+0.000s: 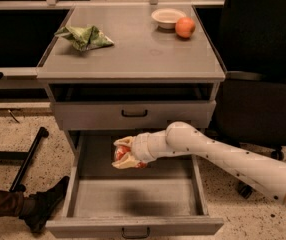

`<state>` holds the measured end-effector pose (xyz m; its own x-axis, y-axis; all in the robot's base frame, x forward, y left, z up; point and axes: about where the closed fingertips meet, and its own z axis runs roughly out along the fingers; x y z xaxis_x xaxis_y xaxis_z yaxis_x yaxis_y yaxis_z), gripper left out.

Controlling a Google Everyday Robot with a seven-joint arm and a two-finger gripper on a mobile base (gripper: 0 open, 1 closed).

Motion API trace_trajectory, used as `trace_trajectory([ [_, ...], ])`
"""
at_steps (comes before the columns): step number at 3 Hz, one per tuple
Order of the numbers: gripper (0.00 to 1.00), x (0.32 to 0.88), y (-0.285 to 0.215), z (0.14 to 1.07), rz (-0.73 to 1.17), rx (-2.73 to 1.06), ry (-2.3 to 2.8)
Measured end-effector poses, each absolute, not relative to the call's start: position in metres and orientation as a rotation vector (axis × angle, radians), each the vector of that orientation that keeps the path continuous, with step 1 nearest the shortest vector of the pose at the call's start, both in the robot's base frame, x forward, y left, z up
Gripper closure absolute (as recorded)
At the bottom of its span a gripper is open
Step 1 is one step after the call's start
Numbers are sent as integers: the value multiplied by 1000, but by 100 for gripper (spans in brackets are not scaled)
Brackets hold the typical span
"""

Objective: Pick coke can from middle drawer and place on counter

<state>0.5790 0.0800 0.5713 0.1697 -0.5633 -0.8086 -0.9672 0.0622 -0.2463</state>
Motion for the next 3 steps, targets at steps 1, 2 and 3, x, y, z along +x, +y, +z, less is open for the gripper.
trace_trajectory([
  [1, 100, 575, 66, 651, 604, -1584, 1464],
  [2, 100, 579, 58, 743, 567, -1604, 1418],
  [3, 100, 592, 58, 816, 518, -1639, 1311],
])
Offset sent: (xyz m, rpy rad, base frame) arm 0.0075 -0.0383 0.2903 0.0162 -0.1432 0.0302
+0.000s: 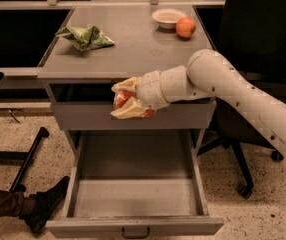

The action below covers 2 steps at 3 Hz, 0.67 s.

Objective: Pick coke can from middle drawer and place on counter

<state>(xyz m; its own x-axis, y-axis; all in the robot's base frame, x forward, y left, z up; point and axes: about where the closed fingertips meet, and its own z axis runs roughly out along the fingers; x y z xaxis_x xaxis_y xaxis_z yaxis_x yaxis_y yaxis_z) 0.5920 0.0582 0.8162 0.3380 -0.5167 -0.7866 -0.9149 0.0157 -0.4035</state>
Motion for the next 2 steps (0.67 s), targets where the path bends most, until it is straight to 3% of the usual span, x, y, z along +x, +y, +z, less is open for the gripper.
trace_trajectory([
  [2, 100, 602, 54, 843, 452, -1617, 1276],
])
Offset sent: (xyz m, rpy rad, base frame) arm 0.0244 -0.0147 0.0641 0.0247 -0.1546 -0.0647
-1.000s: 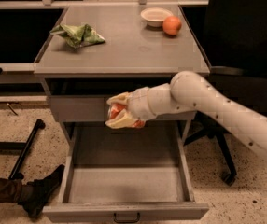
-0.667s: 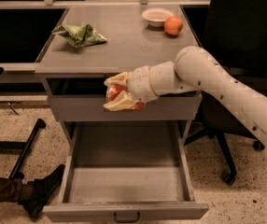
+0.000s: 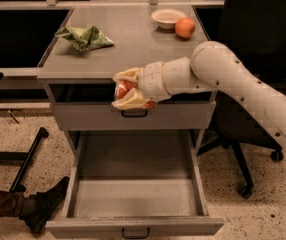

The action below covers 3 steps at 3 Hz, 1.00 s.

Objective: Pick coke can from middle drawer and place on counter

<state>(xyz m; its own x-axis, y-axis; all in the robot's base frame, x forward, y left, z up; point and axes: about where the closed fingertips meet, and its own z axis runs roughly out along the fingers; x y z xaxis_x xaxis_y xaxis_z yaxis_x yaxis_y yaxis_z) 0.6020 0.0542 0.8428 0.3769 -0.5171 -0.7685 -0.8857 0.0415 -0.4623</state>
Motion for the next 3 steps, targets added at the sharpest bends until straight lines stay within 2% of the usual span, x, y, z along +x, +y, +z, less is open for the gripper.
trace_trajectory([
  [2, 100, 665, 62, 938, 257, -1633, 1135],
  [3, 100, 699, 80, 947, 224, -1653, 1112],
])
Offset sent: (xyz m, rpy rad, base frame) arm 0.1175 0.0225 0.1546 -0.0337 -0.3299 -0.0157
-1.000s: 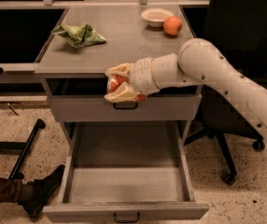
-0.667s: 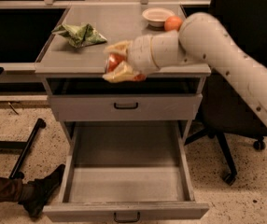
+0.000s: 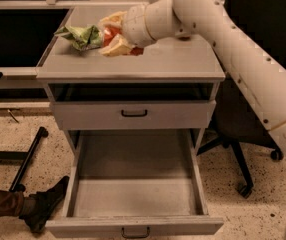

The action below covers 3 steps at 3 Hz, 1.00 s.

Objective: Pick coke can from middle drawer and place on counter

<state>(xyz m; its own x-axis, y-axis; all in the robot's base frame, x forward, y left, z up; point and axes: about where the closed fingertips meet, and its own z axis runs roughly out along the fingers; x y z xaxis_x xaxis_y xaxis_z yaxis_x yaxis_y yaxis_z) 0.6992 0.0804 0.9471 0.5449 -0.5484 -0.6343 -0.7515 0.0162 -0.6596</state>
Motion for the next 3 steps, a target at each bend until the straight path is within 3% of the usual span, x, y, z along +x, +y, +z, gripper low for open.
trace_trajectory([
  [3, 100, 754, 122, 881, 222, -1725, 1205],
])
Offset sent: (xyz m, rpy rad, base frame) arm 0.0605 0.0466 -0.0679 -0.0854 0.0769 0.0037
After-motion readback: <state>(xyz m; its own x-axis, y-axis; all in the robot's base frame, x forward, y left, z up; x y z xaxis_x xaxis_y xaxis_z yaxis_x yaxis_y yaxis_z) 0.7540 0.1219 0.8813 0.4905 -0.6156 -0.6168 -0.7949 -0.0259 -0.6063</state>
